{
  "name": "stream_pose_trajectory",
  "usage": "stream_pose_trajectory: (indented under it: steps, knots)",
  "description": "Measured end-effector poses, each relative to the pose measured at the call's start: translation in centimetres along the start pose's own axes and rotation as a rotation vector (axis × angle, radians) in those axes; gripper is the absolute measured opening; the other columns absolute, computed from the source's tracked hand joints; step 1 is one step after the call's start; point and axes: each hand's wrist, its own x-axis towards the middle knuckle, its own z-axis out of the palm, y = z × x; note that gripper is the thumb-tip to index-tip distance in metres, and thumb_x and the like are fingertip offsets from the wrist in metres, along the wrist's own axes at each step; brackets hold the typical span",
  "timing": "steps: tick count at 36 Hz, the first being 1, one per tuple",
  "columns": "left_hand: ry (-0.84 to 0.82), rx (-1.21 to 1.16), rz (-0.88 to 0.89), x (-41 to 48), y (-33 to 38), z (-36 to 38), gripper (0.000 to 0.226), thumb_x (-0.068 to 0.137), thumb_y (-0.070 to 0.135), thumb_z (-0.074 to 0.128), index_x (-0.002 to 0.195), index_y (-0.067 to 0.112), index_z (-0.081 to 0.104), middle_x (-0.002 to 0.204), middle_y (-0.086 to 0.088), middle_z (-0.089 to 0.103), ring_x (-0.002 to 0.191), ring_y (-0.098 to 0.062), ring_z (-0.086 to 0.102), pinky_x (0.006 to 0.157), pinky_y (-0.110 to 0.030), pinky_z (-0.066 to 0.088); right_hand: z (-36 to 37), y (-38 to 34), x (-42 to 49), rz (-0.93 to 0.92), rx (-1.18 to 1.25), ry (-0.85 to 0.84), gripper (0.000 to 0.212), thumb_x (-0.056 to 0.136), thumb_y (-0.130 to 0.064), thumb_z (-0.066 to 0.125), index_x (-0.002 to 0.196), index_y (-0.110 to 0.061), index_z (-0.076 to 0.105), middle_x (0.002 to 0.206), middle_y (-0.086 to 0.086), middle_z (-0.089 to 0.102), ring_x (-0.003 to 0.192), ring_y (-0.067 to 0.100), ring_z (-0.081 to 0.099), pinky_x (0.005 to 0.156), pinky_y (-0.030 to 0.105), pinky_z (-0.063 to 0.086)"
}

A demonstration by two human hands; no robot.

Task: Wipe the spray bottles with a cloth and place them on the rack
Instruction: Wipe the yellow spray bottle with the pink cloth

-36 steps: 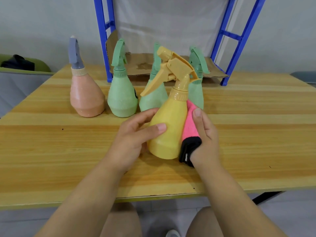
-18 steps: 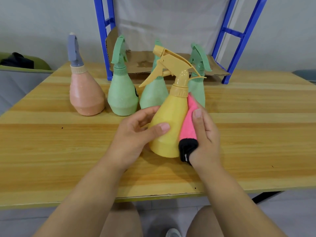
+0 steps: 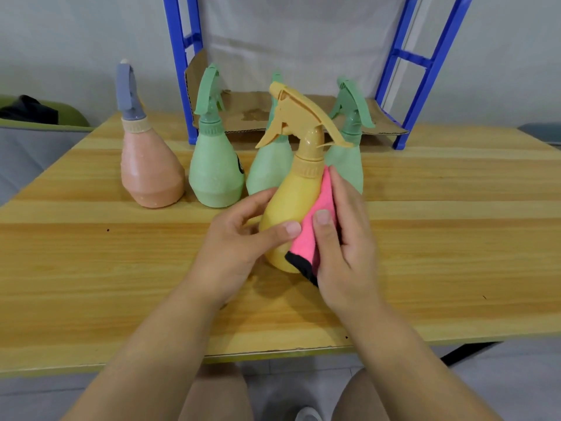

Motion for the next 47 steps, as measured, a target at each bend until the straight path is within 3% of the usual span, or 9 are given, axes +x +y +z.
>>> stream_pose_trajectory:
  steps: [3, 8, 13, 17, 23, 28, 37, 43, 47]
  knots:
    - [-0.034, -0.026, -0.012, -0.2, 0.2, -0.1, 0.054, 0.059, 0.036, 0.083, 0.111, 0.026, 0.07, 0.111, -0.004, 0.071, 0.102, -0.023, 0.068, 0.077, -0.032, 0.056, -0.2, -0.1, 0.2, 0.047, 0.11, 0.009, 0.042, 0.098, -0.037, 0.034, 0.138, -0.022, 0.039, 0.134, -0.018, 0.046, 0.13, 0.003, 0.041, 0.108, 0.025, 0.034]
    - [0.017, -0.032, -0.056, -0.4, 0.0, -0.1, 0.054, 0.061, 0.032, 0.075, 0.112, 0.02, 0.062, 0.103, -0.004, 0.072, 0.094, -0.021, 0.069, 0.073, -0.038, 0.056, -0.8, 0.1, 0.4, 0.223, 0.445, -0.009, 0.041, 0.097, -0.034, 0.039, 0.131, -0.015, 0.053, 0.126, 0.006, 0.061, 0.121, 0.02, 0.054, 0.103, 0.044, 0.042]
    - [0.0, 0.045, -0.037, -0.2, -0.1, 0.1, 0.064, 0.044, 0.047, 0.09, 0.103, 0.033, 0.07, 0.107, 0.006, 0.07, 0.101, -0.021, 0.067, 0.077, -0.037, 0.056, -0.5, 0.0, 0.2, 0.16, 0.282, -0.011, 0.038, 0.1, -0.028, 0.032, 0.133, -0.019, 0.048, 0.131, -0.003, 0.057, 0.126, 0.009, 0.049, 0.107, 0.036, 0.039]
    - [0.015, 0.068, -0.035, 0.1, 0.0, 0.0, 0.064, 0.043, 0.035, 0.09, 0.104, 0.035, 0.07, 0.107, 0.005, 0.071, 0.103, -0.019, 0.067, 0.079, -0.038, 0.055, -0.2, 0.1, 0.2, 0.054, 0.138, -0.01, 0.039, 0.099, -0.025, 0.032, 0.134, -0.016, 0.045, 0.129, -0.011, 0.053, 0.125, 0.0, 0.046, 0.103, 0.018, 0.035]
    - [0.102, -0.09, 0.003, -0.3, 0.4, 0.2, 0.056, 0.055, 0.025, 0.078, 0.11, 0.021, 0.066, 0.107, -0.003, 0.071, 0.097, -0.021, 0.069, 0.072, -0.032, 0.056, -0.1, 0.0, 0.2, 0.122, 0.209, -0.044, 0.041, 0.102, -0.028, 0.03, 0.135, -0.014, 0.05, 0.132, 0.001, 0.057, 0.128, 0.016, 0.048, 0.106, 0.043, 0.039]
    - [0.243, -0.198, 0.066, -0.1, 1.0, 0.2, 0.046, 0.069, 0.021, 0.071, 0.114, 0.019, 0.06, 0.107, -0.001, 0.07, 0.098, -0.019, 0.069, 0.072, -0.032, 0.057, 0.4, -0.4, 0.0, 0.065, 0.063, -0.125, 0.045, 0.102, -0.03, 0.027, 0.144, -0.015, 0.038, 0.142, -0.004, 0.047, 0.134, 0.01, 0.039, 0.111, 0.033, 0.033]
    - [0.237, -0.201, 0.107, -0.1, 0.9, 0.2, 0.037, 0.073, 0.023, 0.066, 0.109, 0.023, 0.064, 0.101, 0.001, 0.072, 0.091, -0.016, 0.07, 0.064, -0.028, 0.056, 1.5, -0.5, -0.3, -0.001, 0.004, -0.157, 0.066, 0.097, -0.052, 0.025, 0.148, -0.011, 0.021, 0.148, 0.0, 0.031, 0.138, 0.017, 0.03, 0.112, 0.046, 0.03]
    - [0.19, -0.24, 0.057, -0.2, 0.6, 0.4, 0.036, 0.068, 0.022, 0.067, 0.101, 0.017, 0.054, 0.087, 0.006, 0.074, 0.084, -0.012, 0.07, 0.063, -0.03, 0.059, 0.4, -1.0, 0.2, 0.219, 0.405, -0.145, 0.045, 0.09, -0.047, 0.022, 0.126, -0.031, 0.044, 0.119, -0.027, 0.058, 0.117, -0.008, 0.05, 0.093, 0.01, 0.04]
    - [0.128, -0.2, 0.07, -0.2, 0.5, 0.3, 0.071, 0.047, 0.044, 0.091, 0.104, 0.016, 0.059, 0.097, 0.004, 0.072, 0.09, -0.014, 0.07, 0.065, -0.027, 0.056, 0.7, -0.6, 0.1, 0.219, 0.369, -0.098, 0.049, 0.09, -0.055, 0.022, 0.128, -0.032, 0.042, 0.123, -0.02, 0.056, 0.12, -0.001, 0.05, 0.096, 0.019, 0.043]
